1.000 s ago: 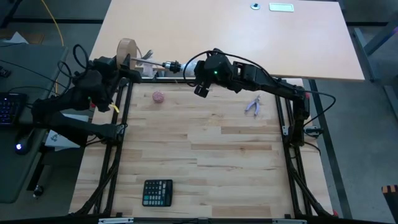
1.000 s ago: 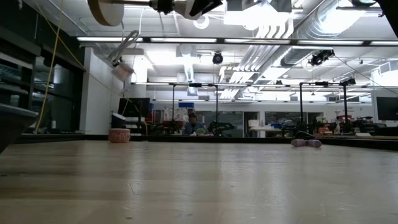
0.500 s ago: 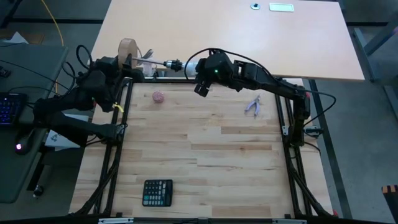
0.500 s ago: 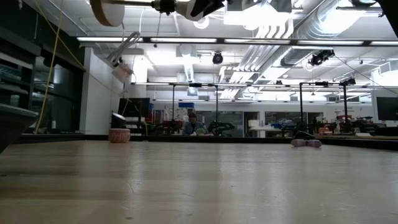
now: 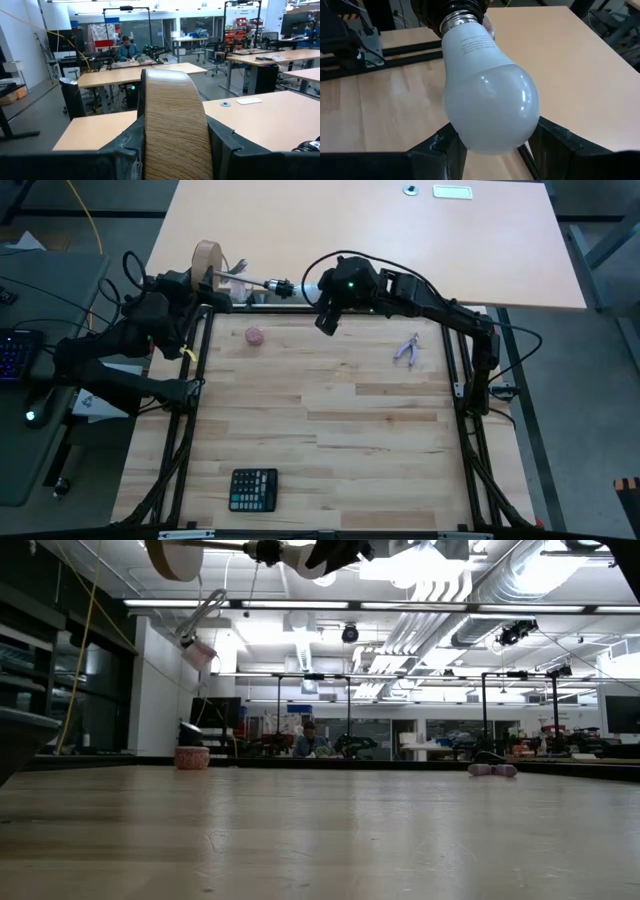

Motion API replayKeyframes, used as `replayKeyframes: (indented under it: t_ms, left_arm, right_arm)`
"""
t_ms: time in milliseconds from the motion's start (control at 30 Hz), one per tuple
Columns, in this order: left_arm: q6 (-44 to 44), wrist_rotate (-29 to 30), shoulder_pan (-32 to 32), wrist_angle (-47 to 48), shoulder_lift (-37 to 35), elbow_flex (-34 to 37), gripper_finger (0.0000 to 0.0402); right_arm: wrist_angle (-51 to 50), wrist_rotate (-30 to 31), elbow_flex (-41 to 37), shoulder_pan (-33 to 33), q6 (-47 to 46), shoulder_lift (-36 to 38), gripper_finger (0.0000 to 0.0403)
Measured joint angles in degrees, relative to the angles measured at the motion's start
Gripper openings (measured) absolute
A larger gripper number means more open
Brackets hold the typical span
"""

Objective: Screw lightbulb
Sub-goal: Insert the white lightbulb into the brown lamp

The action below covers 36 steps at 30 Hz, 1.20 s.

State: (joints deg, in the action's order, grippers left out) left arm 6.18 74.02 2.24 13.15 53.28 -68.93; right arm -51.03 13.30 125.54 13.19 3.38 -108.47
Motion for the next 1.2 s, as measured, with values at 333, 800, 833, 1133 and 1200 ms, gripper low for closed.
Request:
replayKeyframes:
  t_ms: [333,800,833,1133,1200]
  left_arm:
    - [4.5,-3.2,0.0,0.4,0.5,0.0,0.0115]
    - [7.5,-3.9,-0.1,-0.9,1.1,0.1,0.0115]
    - [7.0,-3.5,-0.1,-0.9,1.4,0.1,0.0115]
    - [3.5,-1.6,-0.1,-1.1,1.9,0.2,0.0115]
    - [3.6,-1.7,-0.1,-1.2,1.9,0.2,0.0115]
  right_arm:
    - [-3.3,-3.6,0.0,0.4,-0.1,0.2,0.0176]
    - [-6.5,-11.6,0.0,1.1,-7.7,0.1,0.0176]
    - [-6.6,-12.3,0.0,1.3,-8.7,0.1,0.0176]
    - [-6.6,-14.5,0.0,2.0,-12.4,0.2,0.0176]
    - [-6.6,-17.0,0.0,2.6,-13.9,0.2,0.0176]
